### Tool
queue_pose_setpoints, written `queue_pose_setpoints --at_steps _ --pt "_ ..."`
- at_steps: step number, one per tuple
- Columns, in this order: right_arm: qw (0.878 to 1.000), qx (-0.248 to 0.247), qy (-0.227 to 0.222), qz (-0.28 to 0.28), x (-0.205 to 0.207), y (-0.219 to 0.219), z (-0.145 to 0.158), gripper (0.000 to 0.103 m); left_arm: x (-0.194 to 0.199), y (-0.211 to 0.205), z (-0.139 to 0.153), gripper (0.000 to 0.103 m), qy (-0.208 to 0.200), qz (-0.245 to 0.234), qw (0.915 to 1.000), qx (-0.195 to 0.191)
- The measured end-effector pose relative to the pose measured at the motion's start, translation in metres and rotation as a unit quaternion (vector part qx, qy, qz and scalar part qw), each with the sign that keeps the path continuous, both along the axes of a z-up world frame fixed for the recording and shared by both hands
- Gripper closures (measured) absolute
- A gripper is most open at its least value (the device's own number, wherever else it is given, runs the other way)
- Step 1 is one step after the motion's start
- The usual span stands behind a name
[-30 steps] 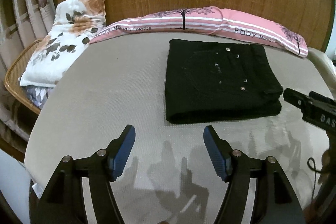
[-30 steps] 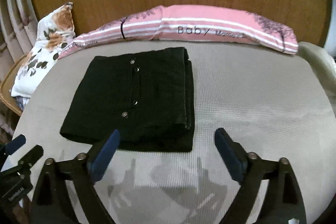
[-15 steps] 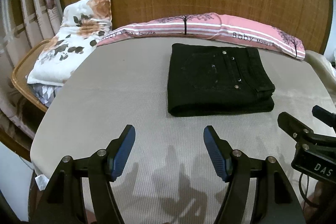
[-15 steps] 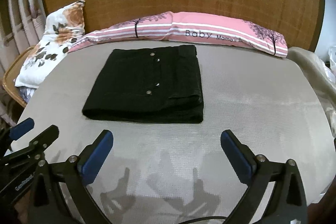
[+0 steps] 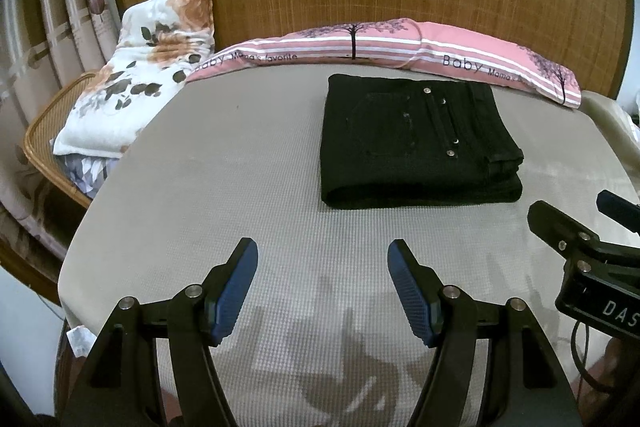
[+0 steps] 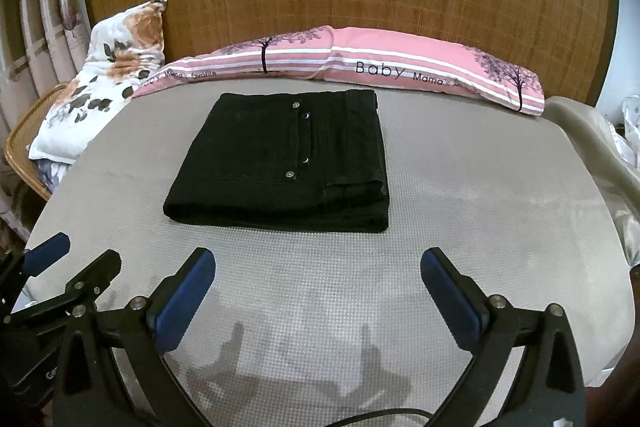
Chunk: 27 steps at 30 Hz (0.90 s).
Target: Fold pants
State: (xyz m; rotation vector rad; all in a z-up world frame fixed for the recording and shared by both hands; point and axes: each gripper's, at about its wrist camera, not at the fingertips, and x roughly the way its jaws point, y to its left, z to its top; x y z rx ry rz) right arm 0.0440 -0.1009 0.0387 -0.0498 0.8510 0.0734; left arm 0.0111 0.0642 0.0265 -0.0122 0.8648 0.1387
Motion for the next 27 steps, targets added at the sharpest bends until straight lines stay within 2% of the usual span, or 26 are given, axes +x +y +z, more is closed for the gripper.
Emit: queue_pose_setpoints --at_steps 27 --pt "0.999 -0.023 0.023 0.011 0.007 0.006 -0.017 0.001 0.001 0.002 -0.012 0.035 0.012 -0.006 0.9999 0.008"
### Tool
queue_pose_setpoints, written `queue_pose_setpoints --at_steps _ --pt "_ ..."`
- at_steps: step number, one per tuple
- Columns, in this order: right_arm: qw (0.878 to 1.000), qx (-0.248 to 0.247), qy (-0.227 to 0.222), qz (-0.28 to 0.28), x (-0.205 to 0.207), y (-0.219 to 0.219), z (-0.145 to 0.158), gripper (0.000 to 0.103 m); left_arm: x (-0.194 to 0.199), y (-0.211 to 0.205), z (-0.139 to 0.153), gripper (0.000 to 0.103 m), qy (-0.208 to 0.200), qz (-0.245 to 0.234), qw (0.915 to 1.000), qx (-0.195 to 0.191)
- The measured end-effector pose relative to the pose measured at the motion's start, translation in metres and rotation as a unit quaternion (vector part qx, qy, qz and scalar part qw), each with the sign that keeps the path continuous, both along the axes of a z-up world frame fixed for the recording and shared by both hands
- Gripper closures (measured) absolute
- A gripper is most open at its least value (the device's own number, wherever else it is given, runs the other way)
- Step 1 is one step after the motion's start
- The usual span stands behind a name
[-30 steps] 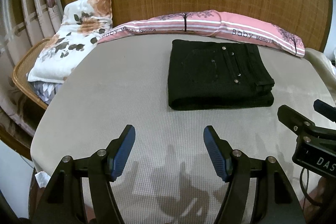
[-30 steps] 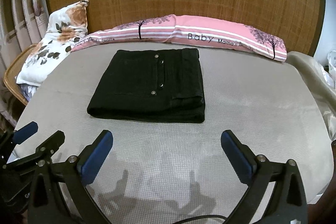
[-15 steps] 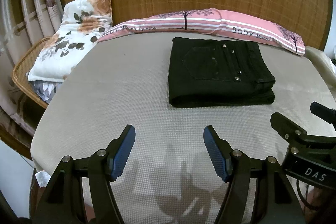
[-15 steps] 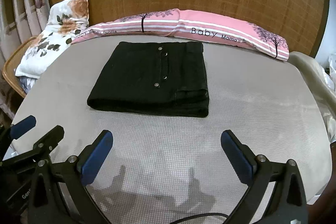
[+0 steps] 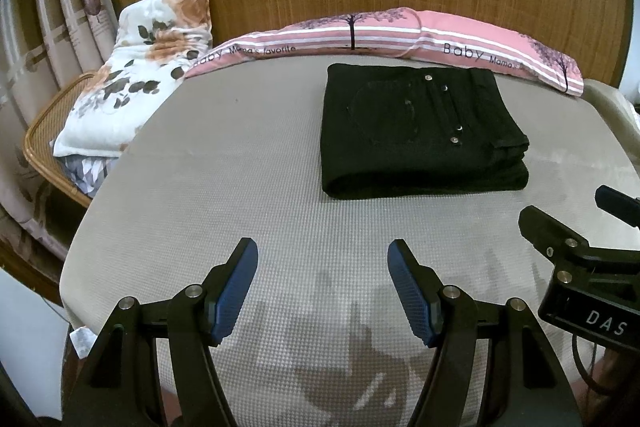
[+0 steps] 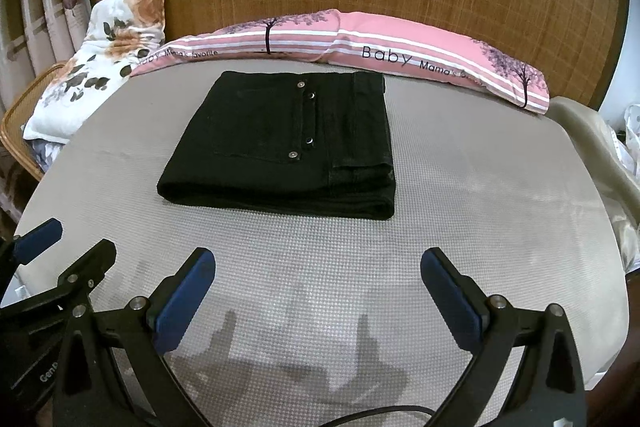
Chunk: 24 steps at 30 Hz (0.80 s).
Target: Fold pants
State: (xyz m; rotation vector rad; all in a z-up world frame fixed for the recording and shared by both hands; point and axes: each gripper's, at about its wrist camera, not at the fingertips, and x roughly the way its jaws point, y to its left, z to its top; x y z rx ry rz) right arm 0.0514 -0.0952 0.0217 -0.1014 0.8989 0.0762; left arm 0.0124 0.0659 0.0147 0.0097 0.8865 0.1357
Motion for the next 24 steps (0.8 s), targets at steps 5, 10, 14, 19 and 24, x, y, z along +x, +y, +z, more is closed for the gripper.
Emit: queue_pose_setpoints --at_steps 5,10,14,19,24 --pt "1.000 -0.002 0.002 0.004 -0.0003 0.0014 -0.0005 0.001 0.0013 0.0002 0.0003 0.035 0.000 -0.002 1.0000 0.000" --pt "1.000 -0.003 0.002 0.004 -0.0015 0.0024 -0.0009 0.001 0.0033 -0.0007 -0.0010 0.035 0.001 -0.003 1.0000 0.003" --pt "1.000 -0.005 0.003 0.004 -0.0020 0.0037 -0.0016 0.001 0.0044 -0.0021 -0.0022 0.035 0.002 -0.006 1.0000 0.003" --pt "1.000 -0.006 0.006 0.004 -0.0013 0.0047 -0.0038 0.001 0.0055 -0.0020 -0.0028 0.035 0.003 -0.010 0.9999 -0.001" --pt "1.000 -0.006 0.006 0.005 -0.0005 0.0050 -0.0050 0.001 0.0064 -0.0013 -0.0027 0.035 0.003 -0.014 0.9999 -0.001"
